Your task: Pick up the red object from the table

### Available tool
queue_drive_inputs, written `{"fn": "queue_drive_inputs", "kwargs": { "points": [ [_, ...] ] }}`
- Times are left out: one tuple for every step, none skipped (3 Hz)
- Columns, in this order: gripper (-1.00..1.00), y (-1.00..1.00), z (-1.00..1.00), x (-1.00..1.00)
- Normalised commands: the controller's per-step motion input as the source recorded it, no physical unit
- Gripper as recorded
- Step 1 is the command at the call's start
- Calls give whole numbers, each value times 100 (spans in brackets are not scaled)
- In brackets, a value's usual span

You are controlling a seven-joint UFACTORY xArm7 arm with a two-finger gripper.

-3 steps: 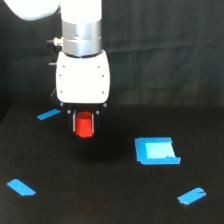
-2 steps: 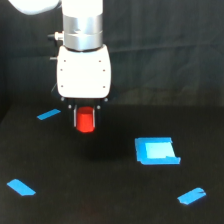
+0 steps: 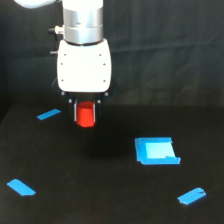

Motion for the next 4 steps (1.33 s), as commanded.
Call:
{"fn": "queue_drive_inputs", "kwargs": {
  "points": [
    [-95,10,9,-1],
    [-92,23,4,4],
    [-93,11,-4,1],
    [-100,7,0,4]
  ]
}}
